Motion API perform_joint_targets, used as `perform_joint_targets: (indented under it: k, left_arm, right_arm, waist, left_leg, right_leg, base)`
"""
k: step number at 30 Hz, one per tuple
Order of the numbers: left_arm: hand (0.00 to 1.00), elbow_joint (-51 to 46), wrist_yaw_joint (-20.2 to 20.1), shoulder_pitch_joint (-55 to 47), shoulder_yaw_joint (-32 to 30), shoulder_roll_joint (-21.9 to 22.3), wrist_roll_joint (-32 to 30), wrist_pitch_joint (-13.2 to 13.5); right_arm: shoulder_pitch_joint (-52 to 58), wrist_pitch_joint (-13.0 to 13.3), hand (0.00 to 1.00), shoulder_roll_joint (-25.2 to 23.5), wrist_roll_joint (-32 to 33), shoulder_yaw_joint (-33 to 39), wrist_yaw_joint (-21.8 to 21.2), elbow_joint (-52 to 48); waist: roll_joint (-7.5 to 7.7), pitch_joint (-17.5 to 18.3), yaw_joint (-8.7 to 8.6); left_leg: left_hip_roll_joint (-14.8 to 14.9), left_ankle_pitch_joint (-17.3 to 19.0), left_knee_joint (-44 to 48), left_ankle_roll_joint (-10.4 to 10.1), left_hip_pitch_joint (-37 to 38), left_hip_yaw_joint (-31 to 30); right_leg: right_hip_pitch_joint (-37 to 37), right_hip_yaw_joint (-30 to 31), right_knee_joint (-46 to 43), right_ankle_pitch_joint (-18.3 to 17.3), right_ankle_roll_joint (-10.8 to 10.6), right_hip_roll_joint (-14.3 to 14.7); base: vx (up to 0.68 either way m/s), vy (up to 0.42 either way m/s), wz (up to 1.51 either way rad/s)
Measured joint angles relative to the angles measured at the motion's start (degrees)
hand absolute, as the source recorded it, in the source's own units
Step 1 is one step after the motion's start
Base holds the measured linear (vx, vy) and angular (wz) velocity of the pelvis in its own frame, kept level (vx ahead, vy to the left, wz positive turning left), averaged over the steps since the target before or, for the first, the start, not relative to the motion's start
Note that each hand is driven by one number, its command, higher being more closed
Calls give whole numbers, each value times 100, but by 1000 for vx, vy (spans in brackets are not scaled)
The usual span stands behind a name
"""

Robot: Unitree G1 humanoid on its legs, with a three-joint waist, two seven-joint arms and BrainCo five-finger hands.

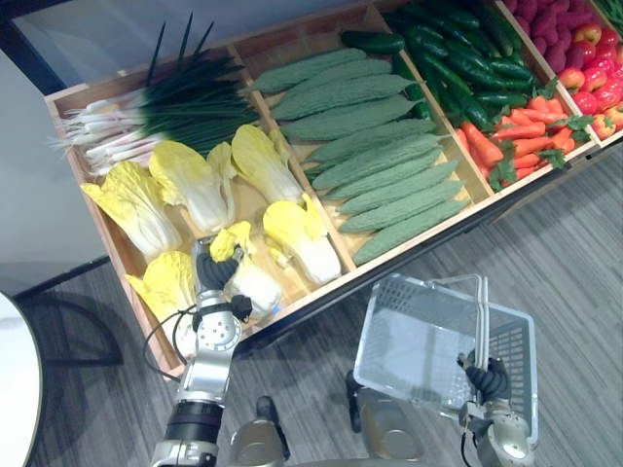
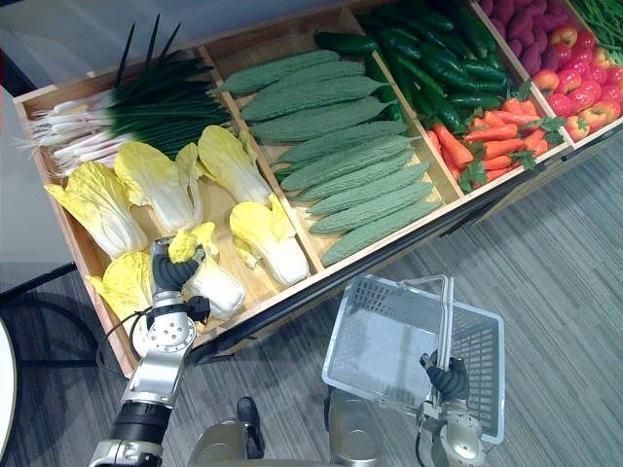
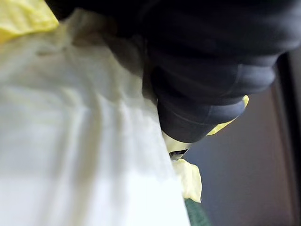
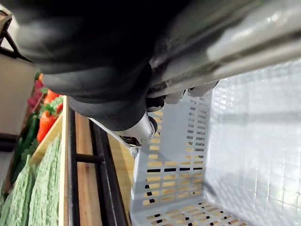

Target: Pick vegetable in the basket

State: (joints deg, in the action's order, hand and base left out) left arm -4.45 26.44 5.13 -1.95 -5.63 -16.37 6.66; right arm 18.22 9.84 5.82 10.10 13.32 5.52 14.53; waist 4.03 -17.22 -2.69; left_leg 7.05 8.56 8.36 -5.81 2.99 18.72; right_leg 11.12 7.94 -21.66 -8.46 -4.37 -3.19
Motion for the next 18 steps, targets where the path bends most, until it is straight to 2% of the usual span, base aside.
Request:
perform_joint_targets:
  k: [3,6,10,12,13,14,15,16,17,18]
  left_arm:
    - [100,-601,28,-34,-23,62,9,150]
    - [100,-1074,52,-152,2,231,59,290]
    - [100,-1341,7,-301,354,432,239,400]
    - [100,-1550,-11,-292,603,442,343,535]
    - [100,-1571,-16,-279,660,445,343,567]
    - [100,-1574,-23,-276,808,435,347,623]
    - [100,-1564,-23,-279,874,433,350,623]
    - [100,-1533,-33,-276,977,437,369,626]
    - [100,-1424,-108,-258,1097,435,444,677]
    - [100,-1212,-159,-198,1176,435,456,731]
  right_arm:
    - [21,-5,100,-31,-15,29,-62,-88]
    - [161,-19,100,-82,-54,46,-67,-367]
    - [534,-32,100,-105,-75,147,-62,-964]
    - [565,-38,100,-135,-164,128,-56,-1388]
    - [515,-38,100,-147,-186,120,-56,-1480]
    - [391,-37,100,-158,-261,46,-37,-1631]
    - [319,-37,100,-158,-303,-11,-18,-1640]
    - [210,-37,100,-157,-354,-117,-6,-1638]
    - [57,-37,100,-138,-443,-256,11,-1625]
    - [-137,-37,100,-107,-531,-351,12,-1574]
  waist:
    - [-17,20,11]
    - [-69,103,9]
    - [-186,383,-50]
    - [-231,433,-106]
    - [-242,456,-104]
    - [-231,479,-108]
    - [-229,478,-115]
    - [-227,481,-113]
    - [-239,505,-136]
    - [-270,529,-134]
  left_leg:
    - [-3,35,7,1,84,153]
    - [78,247,198,27,150,430]
    - [259,556,618,6,177,922]
    - [436,774,986,4,190,1409]
    - [522,810,1047,8,196,1572]
    - [560,831,1054,32,307,2012]
    - [571,832,1039,33,395,2177]
    - [598,836,1027,41,518,2409]
    - [597,838,945,44,655,2635]
    - [616,837,894,44,749,2859]
  right_leg:
    - [-5,128,3,0,-1,39]
    - [6,372,21,-11,-35,149]
    - [119,851,-8,34,-90,425]
    - [309,1186,-43,149,-124,645]
    - [393,1113,-37,176,-110,650]
    - [627,224,-22,62,187,279]
    - [672,-243,-24,68,241,71]
    - [699,-1033,-37,78,289,-281]
    - [694,-2104,-100,138,479,-724]
    - [666,-2875,-127,195,563,-963]
  base:
    - [-43,9,-30]
    - [-60,19,-57]
    - [-53,22,-68]
    - [-65,39,-110]
    - [-114,41,-145]
    - [-115,58,-128]
    - [-74,80,-143]
    - [-20,47,-128]
    - [23,-4,-153]
    - [53,-53,-139]
